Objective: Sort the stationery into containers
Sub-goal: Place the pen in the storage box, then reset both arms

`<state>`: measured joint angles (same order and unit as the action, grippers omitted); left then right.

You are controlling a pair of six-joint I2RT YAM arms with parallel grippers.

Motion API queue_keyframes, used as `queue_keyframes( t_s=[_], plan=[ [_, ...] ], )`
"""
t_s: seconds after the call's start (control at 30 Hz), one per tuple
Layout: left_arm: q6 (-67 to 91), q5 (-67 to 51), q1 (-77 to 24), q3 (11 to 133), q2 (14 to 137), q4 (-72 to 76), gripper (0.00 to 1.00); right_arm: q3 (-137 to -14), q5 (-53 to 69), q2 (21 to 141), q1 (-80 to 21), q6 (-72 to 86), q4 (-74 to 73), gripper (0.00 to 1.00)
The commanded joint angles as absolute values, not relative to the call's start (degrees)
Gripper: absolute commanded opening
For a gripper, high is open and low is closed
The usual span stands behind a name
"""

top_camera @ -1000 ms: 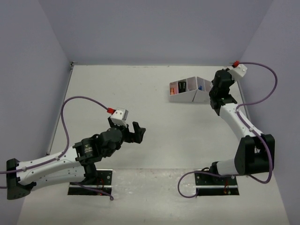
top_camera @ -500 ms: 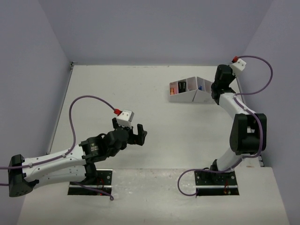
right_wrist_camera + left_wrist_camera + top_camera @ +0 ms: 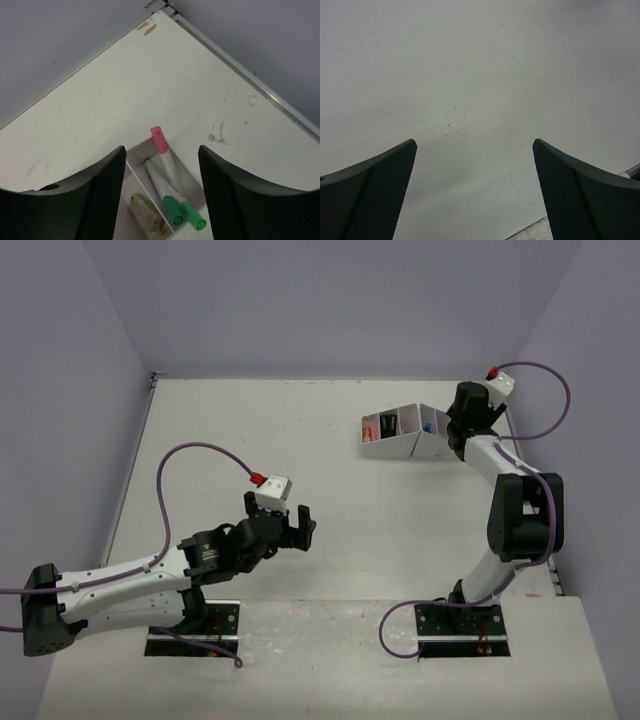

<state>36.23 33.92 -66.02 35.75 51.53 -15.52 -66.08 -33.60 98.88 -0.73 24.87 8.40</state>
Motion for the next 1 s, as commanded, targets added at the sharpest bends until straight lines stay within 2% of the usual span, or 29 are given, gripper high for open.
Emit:
queue_keyframes(
  t_s=[0.0,0.2,0.27,0.37,0.53,0.6,0.73,0.97],
  plan=[
    [37.11,37.42,-64.17,38.55,55.57,-14.36,1.0,-67.68,-31.21,90.64,-1.22,28.64,3.99,0.64],
    [40.6,34.27,-52.39,45.08,63.28,-16.99,1.0,-62.32,-23.74,72.15,-8.41,25.5,-4.65,0.89],
    [40.44,41.07,-51.55,48.07,63.2,-19.13,1.0,-56.26,-20.5,62.88,-12.12,22.17,-4.82,0.98],
    [41.79,47.24,-50.22,52.73,62.73,-23.73,1.0,-52.2,-14.44,54.5,-12.51,20.76,-7.34,0.99],
    [39.3,56.15,-47.33,56.14,59.94,-25.14,1.0,-49.05,-11.63,40.6,-13.35,19.72,-19.37,0.99],
    [34.13,54.63,-45.9,55.26,57.56,-20.62,1.0,-48.56,-11.57,32.54,-13.35,17.28,-25.4,0.99],
    [22.78,48.98,-42.85,53.91,52.5,-15.04,1.0,-50.9,-8.78,25.31,-13.59,16.63,-33.28,0.99],
    [22.45,40.51,-42.89,53.6,42.31,-22.15,1.0,-53.65,-7.73,20.78,-14.15,16.96,-40.51,0.99]
  ],
)
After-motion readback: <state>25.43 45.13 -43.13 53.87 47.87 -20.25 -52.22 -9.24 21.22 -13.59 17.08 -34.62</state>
